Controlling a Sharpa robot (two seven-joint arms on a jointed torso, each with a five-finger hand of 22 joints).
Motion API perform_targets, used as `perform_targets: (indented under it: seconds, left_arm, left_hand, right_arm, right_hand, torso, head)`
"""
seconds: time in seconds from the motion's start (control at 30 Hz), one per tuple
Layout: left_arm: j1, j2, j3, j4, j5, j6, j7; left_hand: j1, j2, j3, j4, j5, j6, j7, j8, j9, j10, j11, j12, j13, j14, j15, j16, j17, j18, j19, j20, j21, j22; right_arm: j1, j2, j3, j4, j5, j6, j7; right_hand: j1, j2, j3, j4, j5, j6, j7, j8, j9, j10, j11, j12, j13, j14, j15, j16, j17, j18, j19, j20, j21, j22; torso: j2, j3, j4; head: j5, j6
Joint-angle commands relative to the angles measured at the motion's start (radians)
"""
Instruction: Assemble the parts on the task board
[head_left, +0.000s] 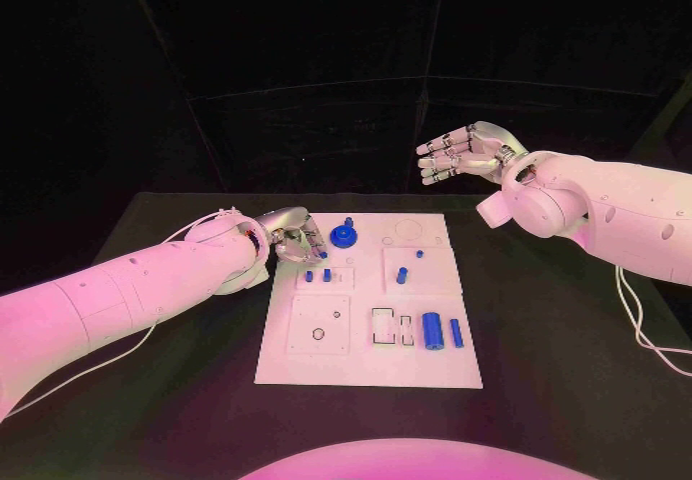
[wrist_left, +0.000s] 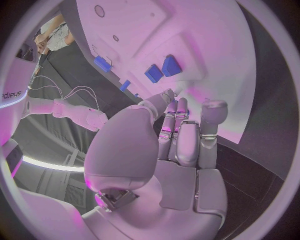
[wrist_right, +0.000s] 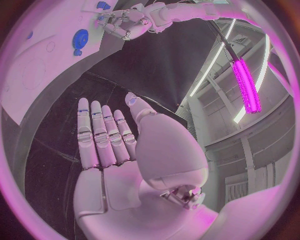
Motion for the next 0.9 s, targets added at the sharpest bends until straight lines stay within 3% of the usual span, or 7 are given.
perform_targets:
  seconds: [0.03, 0.9]
  left_arm:
    - [0.001, 0.002, 0.002, -0.001, -0.027, 0.016, -0.016]
    - [0.001, 0.014, 0.001, -0.011, -0.064, 0.027, -0.040]
  left_hand:
    - [-0.003, -0.001, -0.007, 0.000, -0.004, -0.005, 0.002, -0.006, 0.000, -0.010, 0.000, -0.002, 0.000, -0.001, 0.007, 0.003, 0.000, -0.007, -0.004, 0.002, 0.001, 0.001]
    - [0.001, 0.002, -0.008, -0.002, -0.003, -0.005, 0.004, -0.005, 0.000, -0.011, 0.000, 0.001, 0.002, -0.001, 0.007, 0.003, -0.001, -0.007, -0.004, 0.002, 0.002, 0.003]
  right_arm:
    - [0.002, 0.000, 0.001, 0.002, 0.000, 0.006, 0.011]
    - [0.002, -0.001, 0.001, 0.004, 0.000, 0.005, 0.011]
  right_hand:
    - [-0.003, 0.004, -0.004, 0.000, -0.004, 0.000, 0.035, 0.004, 0.000, -0.003, -0.004, 0.005, 0.000, 0.002, -0.005, 0.000, -0.001, 0.012, 0.005, -0.002, -0.005, 0.000]
    - [-0.004, 0.006, -0.005, 0.000, -0.006, 0.000, 0.034, 0.003, 0.000, -0.003, -0.004, 0.006, 0.000, 0.002, -0.005, 0.000, -0.001, 0.012, 0.006, -0.002, -0.006, 0.000]
  torso:
    - [0.000, -0.0001, -0.0001]
    - [-0.001, 0.0002, -0.0005]
  head:
    - [0.000, -0.001]
    - [-0.001, -0.001]
